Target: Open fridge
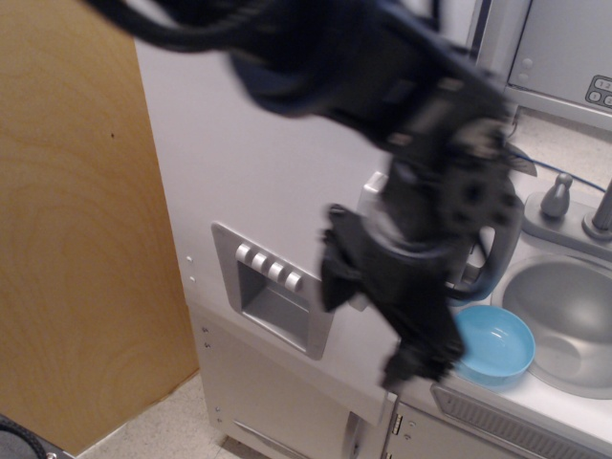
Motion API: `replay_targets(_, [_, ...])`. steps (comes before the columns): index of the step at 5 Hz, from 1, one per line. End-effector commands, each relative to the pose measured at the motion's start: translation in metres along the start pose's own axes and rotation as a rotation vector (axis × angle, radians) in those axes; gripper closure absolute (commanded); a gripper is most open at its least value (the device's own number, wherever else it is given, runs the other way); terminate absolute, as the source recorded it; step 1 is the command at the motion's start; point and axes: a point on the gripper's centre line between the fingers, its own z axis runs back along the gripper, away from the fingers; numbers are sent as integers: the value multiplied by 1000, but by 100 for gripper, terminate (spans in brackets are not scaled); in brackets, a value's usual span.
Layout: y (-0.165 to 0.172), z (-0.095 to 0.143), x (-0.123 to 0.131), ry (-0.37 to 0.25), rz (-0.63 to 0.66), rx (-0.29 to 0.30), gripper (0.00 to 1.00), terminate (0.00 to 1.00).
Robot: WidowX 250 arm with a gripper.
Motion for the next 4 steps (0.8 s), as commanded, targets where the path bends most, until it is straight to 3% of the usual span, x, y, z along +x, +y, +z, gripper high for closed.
replay_targets(1, [-26,1,61,-9,-27,-99,0,0])
replay_targets(3, [-29,-16,103,19,20,-105,0,0])
replay_targets(4, [-21,-21,115,-32,55,-56,0,0])
